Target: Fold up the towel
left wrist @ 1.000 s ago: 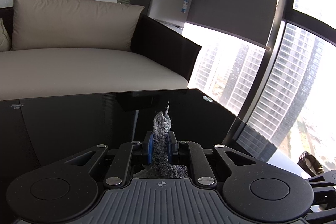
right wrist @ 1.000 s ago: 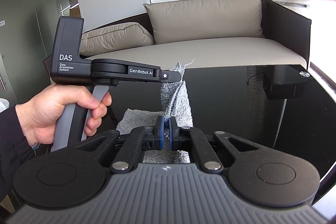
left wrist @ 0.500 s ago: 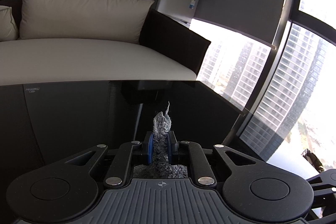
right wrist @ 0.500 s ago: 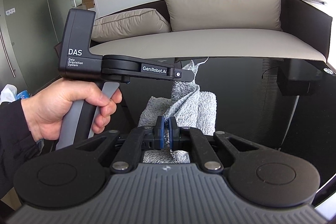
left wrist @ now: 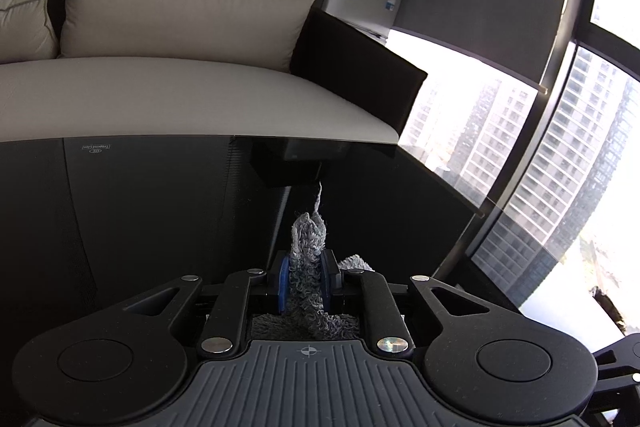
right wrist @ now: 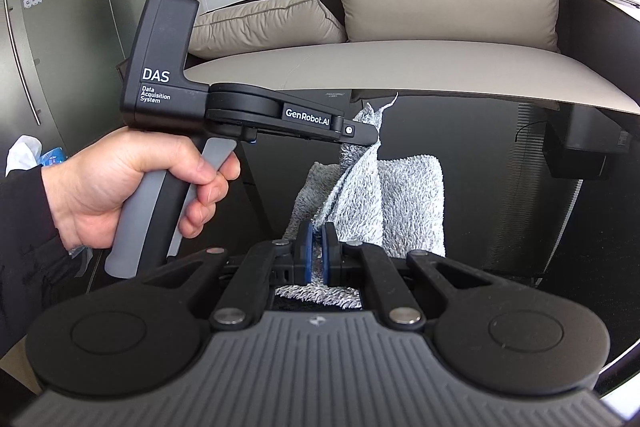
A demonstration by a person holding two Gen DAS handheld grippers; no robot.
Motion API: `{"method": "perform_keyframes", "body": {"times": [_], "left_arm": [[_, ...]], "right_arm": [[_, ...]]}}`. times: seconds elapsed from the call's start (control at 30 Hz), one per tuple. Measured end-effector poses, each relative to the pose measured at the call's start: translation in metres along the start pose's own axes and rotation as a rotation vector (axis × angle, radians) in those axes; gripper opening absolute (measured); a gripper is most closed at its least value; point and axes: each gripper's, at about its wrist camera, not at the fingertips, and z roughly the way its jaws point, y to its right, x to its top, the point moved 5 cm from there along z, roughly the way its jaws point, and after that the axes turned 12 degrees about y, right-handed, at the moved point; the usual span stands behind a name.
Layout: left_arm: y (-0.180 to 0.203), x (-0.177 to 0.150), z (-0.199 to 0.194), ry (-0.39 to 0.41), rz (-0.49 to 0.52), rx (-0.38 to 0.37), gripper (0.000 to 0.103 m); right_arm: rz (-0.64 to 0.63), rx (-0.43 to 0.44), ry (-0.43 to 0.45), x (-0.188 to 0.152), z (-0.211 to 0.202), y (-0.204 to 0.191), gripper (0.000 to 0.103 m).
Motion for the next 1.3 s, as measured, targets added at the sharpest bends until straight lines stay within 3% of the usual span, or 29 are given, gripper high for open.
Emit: {"method": "perform_keyframes", "body": {"times": [0.47,0.6,0.73,0.87,0.93,1.0,1.03,1.07,1.3], "left_arm": [[-0.033,-0.001,-0.015,-0.007,-0.030,0.155,0.026],[-0.037,0.007,-0.029,0.017,-0.037,0.197,0.028],[-0.028,0.009,-0.035,0.012,-0.019,0.185,0.034],[-0.016,0.006,-0.038,-0.007,0.020,0.191,0.047],[-0.011,0.003,-0.040,-0.016,0.031,0.191,0.052],[-0.011,0.002,-0.043,-0.014,0.031,0.198,0.060],[-0.012,0.002,-0.044,-0.010,0.026,0.206,0.063],[-0.013,0.002,-0.046,-0.005,0.022,0.213,0.067],[-0.021,0.004,-0.057,0.021,-0.007,0.248,0.068]], "right_arm": [[-0.027,0.120,-0.001,0.005,0.003,-0.021,0.005],[-0.016,0.096,0.011,0.011,0.002,-0.011,0.005],[-0.008,0.057,-0.020,0.008,0.005,0.002,0.005],[-0.047,0.063,-0.060,-0.001,0.007,0.001,0.006],[-0.068,0.068,-0.069,-0.004,0.011,-0.005,0.008],[-0.081,0.060,-0.062,-0.006,0.012,-0.008,0.026],[-0.090,0.053,-0.052,-0.006,0.013,-0.009,0.029],[-0.097,0.050,-0.044,-0.005,0.014,-0.010,0.030],[-0.183,0.017,-0.028,-0.007,0.031,-0.016,0.030]]}}
